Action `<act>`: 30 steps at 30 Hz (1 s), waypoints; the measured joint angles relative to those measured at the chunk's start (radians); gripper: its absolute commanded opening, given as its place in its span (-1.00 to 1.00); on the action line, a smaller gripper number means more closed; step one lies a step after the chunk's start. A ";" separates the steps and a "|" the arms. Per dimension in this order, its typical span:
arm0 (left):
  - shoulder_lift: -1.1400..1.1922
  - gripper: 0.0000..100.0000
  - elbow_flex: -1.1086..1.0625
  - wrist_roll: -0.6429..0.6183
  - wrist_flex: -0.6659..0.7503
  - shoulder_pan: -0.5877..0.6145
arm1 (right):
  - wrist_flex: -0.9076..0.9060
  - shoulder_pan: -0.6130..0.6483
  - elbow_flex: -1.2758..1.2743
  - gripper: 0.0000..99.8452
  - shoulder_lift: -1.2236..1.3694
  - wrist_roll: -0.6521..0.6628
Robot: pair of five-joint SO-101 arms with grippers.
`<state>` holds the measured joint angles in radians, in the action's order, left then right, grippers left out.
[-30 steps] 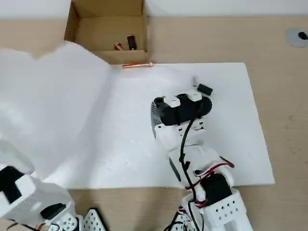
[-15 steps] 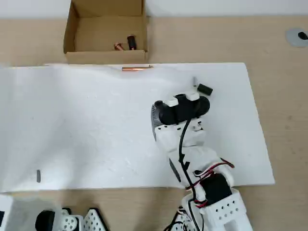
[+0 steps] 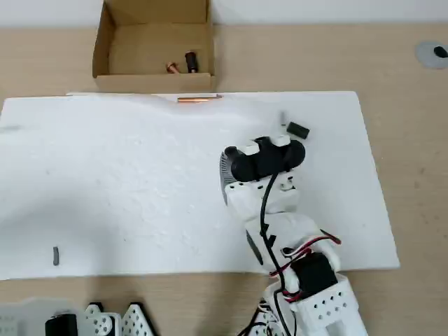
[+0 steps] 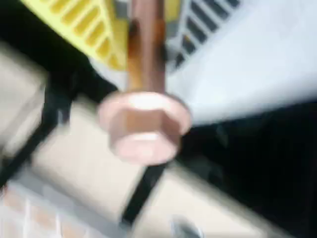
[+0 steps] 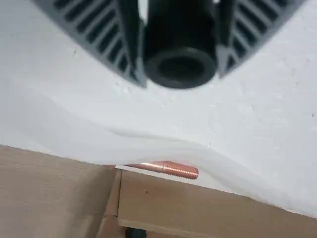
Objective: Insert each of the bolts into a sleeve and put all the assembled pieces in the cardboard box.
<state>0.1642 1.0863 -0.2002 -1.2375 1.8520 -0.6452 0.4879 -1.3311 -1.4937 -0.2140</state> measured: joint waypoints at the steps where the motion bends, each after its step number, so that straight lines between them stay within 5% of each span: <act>1: 0.000 -0.89 0.000 0.026 -0.048 -0.037 | 0.000 0.000 0.000 -0.98 0.000 0.000; 6: 0.006 -0.89 -0.003 0.235 -0.281 -0.341 | 0.000 0.000 0.000 -0.98 0.000 0.000; 14: 0.086 -0.90 -0.183 0.534 -0.493 -0.994 | 0.000 0.000 0.000 -0.98 0.000 0.000; 22: 0.264 -0.90 -0.712 0.608 -0.427 -1.542 | -0.043 0.000 0.000 -0.98 0.000 0.000; 30: 0.301 -0.89 -0.997 0.565 -0.164 -1.706 | -0.044 0.000 0.000 -0.98 0.000 0.000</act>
<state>0.4649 0.0890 0.3644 -1.4016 0.1458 -0.6897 0.4879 -1.3311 -1.4937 -0.2140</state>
